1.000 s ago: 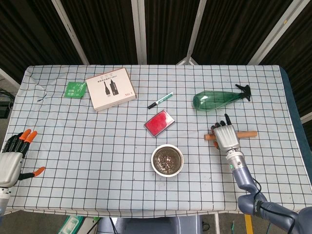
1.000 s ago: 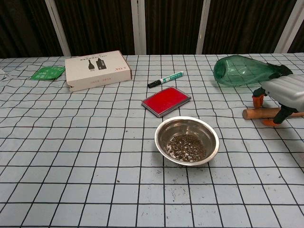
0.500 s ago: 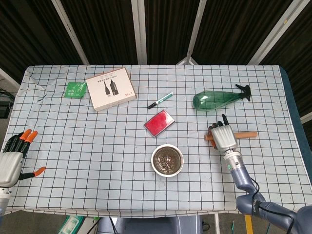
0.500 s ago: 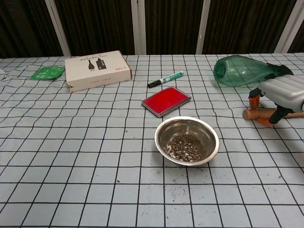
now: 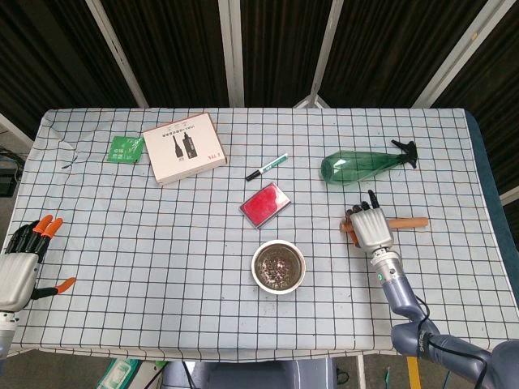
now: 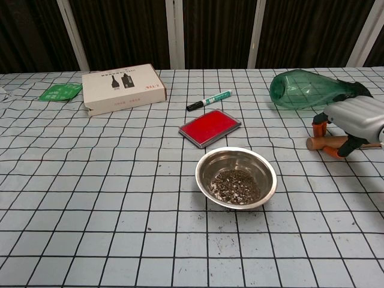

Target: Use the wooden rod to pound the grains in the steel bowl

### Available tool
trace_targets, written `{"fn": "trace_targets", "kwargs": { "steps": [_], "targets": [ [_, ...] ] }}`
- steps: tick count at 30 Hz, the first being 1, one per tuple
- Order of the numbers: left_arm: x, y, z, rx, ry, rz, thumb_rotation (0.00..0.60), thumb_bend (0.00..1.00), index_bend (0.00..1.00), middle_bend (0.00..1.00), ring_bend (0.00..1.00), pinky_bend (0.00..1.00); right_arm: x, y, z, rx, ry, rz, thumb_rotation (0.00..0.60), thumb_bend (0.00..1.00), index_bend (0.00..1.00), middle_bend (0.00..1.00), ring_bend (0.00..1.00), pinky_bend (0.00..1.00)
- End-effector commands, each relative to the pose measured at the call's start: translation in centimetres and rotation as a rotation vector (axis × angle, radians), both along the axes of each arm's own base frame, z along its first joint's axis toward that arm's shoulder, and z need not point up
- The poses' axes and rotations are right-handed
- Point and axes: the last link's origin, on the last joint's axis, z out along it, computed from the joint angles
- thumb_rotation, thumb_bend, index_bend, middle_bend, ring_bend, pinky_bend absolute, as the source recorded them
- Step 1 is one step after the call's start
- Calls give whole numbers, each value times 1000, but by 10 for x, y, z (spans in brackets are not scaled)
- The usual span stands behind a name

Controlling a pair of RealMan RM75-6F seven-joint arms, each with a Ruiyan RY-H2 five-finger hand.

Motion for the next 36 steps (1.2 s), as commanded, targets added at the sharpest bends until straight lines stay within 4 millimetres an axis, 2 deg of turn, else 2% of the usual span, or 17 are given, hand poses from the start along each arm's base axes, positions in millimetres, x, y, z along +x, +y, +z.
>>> {"fn": "trace_targets", "kwargs": {
  "steps": [1,5,10,13,30,36],
  "targets": [
    [0,0,0,-1,1,1,600,95,0,0,0,0,1,1,0,0,-4,7,600,509,637,506,404,2],
    [0,0,0,0,1,-1,600,95,0,0,0,0,6,3,1,-3,-24,30,600,523,733,583,503,104],
    [0,0,0,1,0,-2,600,95,0,0,0,0,11,6,6,-13,-73,60,600,547,782,621,571,243],
    [1,0,0,1,0,-4,600,94,0,0,0,0,20,9,18,-33,-142,100,600,554,796,630,599,298],
    [1,-2,-1,2,-3,-3,600,95,0,0,0,0,32,21,55,-76,-287,137,600,579,802,634,600,304],
    [1,-2,0,2,-5,0,600,94,0,0,0,0,39,28,70,-101,-503,86,600,580,812,640,606,304]
  ]
}}
